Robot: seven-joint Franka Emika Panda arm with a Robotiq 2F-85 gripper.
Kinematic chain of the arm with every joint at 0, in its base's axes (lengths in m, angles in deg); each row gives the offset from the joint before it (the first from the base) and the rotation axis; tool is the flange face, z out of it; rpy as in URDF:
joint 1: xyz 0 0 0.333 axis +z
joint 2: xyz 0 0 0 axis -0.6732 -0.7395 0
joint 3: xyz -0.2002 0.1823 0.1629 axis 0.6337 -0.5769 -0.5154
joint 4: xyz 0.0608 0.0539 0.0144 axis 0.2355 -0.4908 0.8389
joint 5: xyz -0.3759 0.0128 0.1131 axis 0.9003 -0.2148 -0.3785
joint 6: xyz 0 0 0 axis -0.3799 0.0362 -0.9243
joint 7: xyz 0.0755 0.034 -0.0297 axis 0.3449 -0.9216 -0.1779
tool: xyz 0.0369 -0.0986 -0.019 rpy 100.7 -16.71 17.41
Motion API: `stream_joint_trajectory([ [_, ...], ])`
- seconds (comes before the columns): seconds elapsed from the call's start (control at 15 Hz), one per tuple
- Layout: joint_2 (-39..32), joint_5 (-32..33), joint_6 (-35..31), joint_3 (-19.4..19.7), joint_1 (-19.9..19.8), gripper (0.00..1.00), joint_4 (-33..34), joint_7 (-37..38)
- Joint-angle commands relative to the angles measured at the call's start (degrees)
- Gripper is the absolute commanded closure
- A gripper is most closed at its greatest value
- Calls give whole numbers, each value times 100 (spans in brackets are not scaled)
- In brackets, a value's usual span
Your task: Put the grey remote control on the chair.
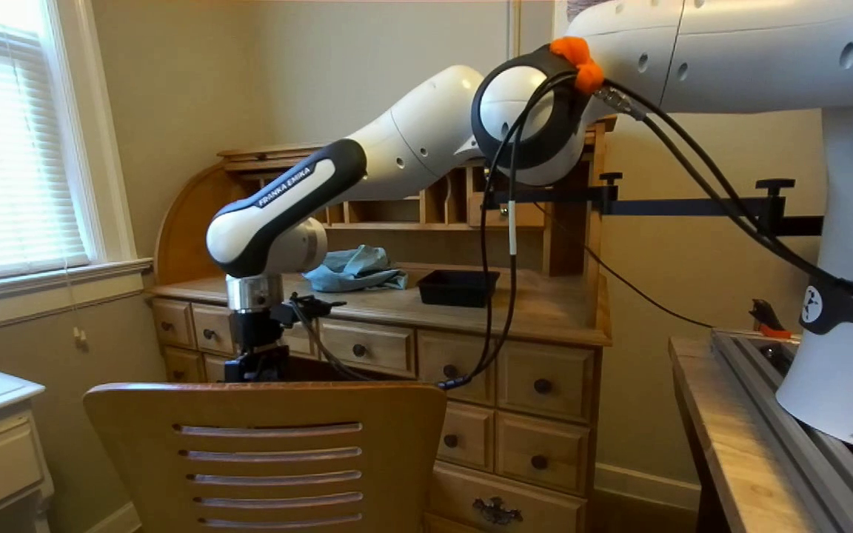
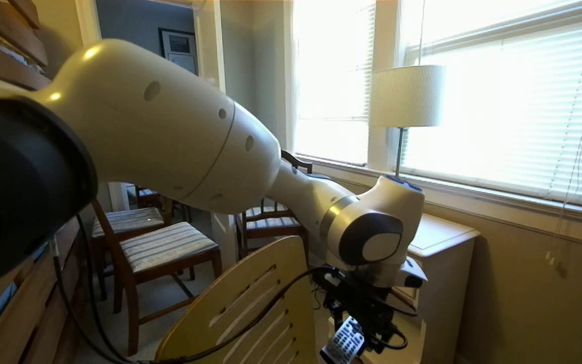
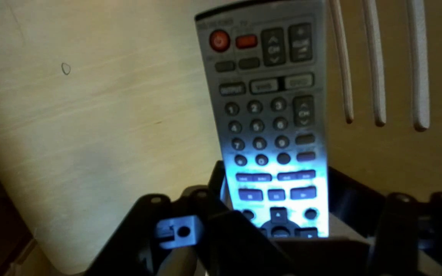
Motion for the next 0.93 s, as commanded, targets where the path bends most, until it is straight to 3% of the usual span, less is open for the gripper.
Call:
stream_joint_trajectory([
  [0.0,-328,-159,410,-9,-66,64,433,393],
  [0.27,-555,-250,916,160,-70,64,645,1002],
  [0.47,-348,-454,791,110,-165,64,186,997],
  [0.53,-356,-332,756,234,-87,39,216,900],
  [0.8,-357,-400,755,225,-103,39,213,910],
  [0.87,-357,-402,755,224,-103,64,213,910],
])
